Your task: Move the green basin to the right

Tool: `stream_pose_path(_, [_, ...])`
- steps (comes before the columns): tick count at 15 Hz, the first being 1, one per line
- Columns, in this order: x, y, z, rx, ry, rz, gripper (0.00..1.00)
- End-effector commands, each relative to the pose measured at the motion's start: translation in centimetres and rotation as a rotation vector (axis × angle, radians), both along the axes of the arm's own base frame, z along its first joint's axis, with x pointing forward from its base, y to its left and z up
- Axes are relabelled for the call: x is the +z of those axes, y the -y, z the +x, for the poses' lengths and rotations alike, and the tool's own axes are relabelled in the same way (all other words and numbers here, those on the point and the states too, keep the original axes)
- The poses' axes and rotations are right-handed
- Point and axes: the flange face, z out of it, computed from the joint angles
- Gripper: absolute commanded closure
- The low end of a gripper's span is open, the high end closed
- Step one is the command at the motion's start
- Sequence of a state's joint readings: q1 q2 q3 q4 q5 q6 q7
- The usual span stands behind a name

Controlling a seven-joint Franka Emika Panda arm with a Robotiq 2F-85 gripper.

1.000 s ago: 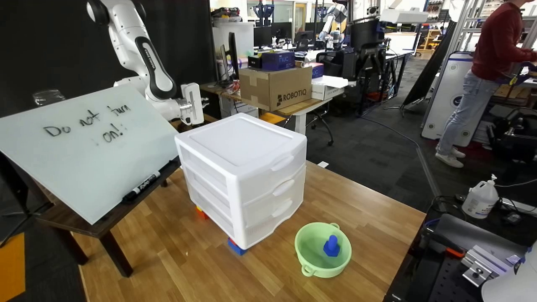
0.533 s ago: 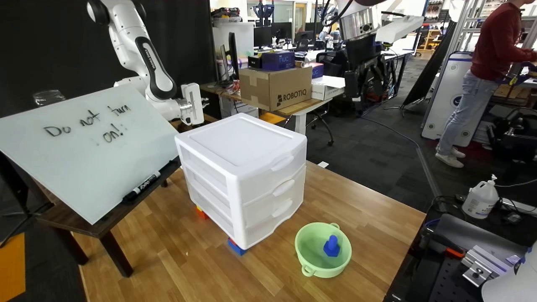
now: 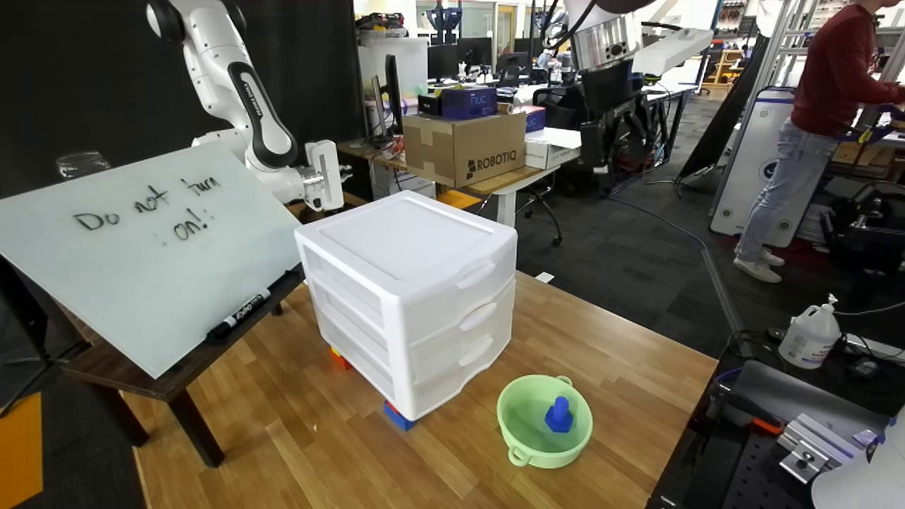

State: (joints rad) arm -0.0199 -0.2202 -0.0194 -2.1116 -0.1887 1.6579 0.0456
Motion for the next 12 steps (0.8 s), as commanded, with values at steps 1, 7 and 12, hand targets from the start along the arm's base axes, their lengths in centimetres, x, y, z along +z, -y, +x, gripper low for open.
stream_pose_path(1, [0.1, 0.0, 0.0, 0.0, -0.001, 0.0, 0.0])
stream_pose_path(7, [0.0, 0.0, 0.0, 0.0, -0.001, 0.0, 0.0])
stream_pose_path(12, [1.9, 0.4, -0.1, 0.016, 0.106, -0.008, 0.0])
